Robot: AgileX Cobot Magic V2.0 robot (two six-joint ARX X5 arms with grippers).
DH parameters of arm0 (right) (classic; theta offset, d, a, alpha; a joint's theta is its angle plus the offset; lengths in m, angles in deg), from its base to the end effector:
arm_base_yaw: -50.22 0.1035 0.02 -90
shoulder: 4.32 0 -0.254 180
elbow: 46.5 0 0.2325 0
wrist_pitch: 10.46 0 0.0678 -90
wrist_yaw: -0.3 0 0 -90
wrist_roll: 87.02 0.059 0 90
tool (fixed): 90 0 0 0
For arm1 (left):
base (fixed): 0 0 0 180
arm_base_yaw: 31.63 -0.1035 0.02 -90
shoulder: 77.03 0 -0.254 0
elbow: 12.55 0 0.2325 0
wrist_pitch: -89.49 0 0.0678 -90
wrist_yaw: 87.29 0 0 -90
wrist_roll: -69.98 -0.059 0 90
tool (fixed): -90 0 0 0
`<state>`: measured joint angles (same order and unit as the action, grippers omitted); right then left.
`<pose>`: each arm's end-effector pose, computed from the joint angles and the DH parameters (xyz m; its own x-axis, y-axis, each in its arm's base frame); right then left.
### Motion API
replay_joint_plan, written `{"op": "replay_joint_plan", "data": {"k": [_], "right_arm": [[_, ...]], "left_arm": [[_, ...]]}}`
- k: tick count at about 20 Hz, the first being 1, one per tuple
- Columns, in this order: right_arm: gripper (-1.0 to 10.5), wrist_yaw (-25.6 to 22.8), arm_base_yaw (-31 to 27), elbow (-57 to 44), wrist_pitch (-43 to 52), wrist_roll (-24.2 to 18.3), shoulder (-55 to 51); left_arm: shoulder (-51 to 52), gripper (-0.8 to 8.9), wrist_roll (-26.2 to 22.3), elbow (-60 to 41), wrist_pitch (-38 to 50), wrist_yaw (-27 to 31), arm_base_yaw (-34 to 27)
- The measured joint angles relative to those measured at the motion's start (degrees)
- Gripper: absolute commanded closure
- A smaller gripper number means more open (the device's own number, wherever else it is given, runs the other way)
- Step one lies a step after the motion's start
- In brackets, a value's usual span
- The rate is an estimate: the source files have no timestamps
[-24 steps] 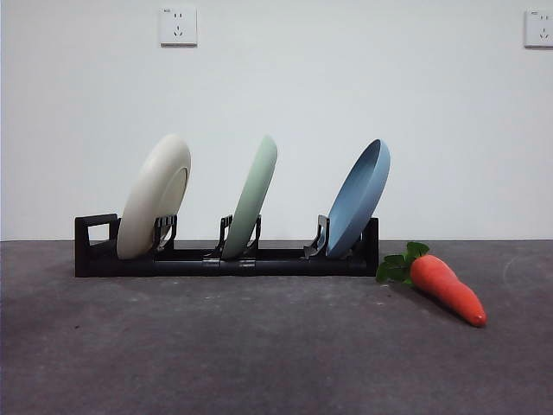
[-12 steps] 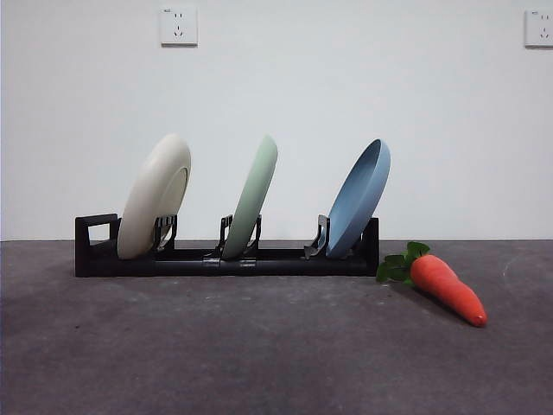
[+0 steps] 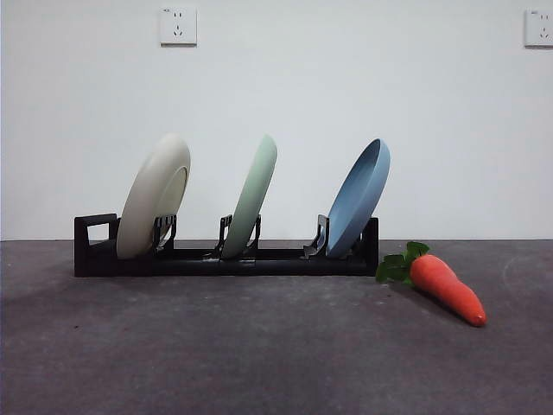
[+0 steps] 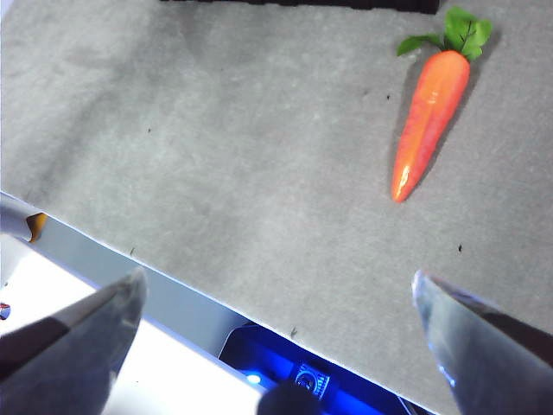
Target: Take the green plate from the plate rack,put the plate on the table,take the carrot from the table,put the carrot in the plate
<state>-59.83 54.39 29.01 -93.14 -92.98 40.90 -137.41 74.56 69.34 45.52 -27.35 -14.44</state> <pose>0.1120 0.0376 0.3068 0.4916 0.5352 -0.6869 -0.4463 0.8322 0.3290 0.2020 -0.0934 0.3641 0.6161 -0.7149 -0.3307 0.6667 0.6968 -0.2645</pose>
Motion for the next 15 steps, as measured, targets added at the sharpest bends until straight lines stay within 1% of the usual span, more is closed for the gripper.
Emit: {"op": "replay_joint_plan", "data": {"k": [2, 4, 8, 10, 12, 15], "right_arm": [[2.6, 0.0, 0.0, 0.0, 0.0, 0.0, 0.5], [2.6, 0.0, 0.0, 0.0, 0.0, 0.0, 0.9], [2.6, 0.0, 0.0, 0.0, 0.0, 0.0, 1.1], [2.6, 0.0, 0.0, 0.0, 0.0, 0.0, 1.1], [2.6, 0.0, 0.0, 0.0, 0.0, 0.0, 1.1], [2.6, 0.0, 0.0, 0.0, 0.0, 0.0, 1.2]], "left_arm": [[-6.6, 1.59, 0.0, 3.3, 3.8, 5.3, 4.4], [-13.5, 1.59, 0.0, 7.0, 7.7, 9.6, 7.5], [-26.3, 1.59, 0.0, 14.6, 14.2, 19.7, 11.3], [-31.8, 1.59, 0.0, 18.0, 16.4, 22.4, 11.9], [-36.8, 1.59, 0.0, 20.8, 17.7, 23.9, 12.1], [-42.7, 1.59, 0.0, 22.2, 18.0, 26.6, 12.1]]}}
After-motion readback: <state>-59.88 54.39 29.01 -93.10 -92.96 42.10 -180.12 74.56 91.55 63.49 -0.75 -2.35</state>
